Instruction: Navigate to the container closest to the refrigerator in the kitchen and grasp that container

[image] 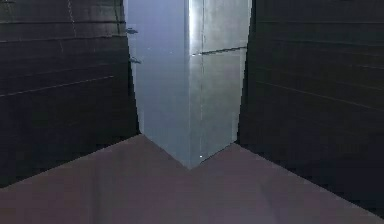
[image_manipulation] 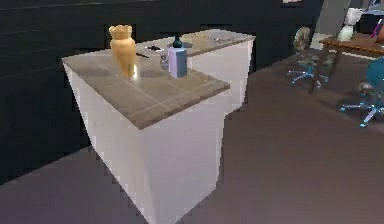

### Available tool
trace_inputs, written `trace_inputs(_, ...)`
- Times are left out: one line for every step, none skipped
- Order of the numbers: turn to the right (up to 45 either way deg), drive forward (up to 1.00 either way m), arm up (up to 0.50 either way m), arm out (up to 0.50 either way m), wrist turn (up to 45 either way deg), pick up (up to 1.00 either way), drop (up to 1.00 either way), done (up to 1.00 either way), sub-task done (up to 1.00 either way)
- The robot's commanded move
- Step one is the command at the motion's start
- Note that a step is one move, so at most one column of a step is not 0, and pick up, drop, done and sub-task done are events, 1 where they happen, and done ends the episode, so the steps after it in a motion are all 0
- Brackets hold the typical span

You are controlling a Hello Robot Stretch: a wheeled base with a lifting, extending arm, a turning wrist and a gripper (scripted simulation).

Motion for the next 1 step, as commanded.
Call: trace_inputs(0.0,0.8,0.0,0.0,0.0,0.0,0.0,0.0,0.0)
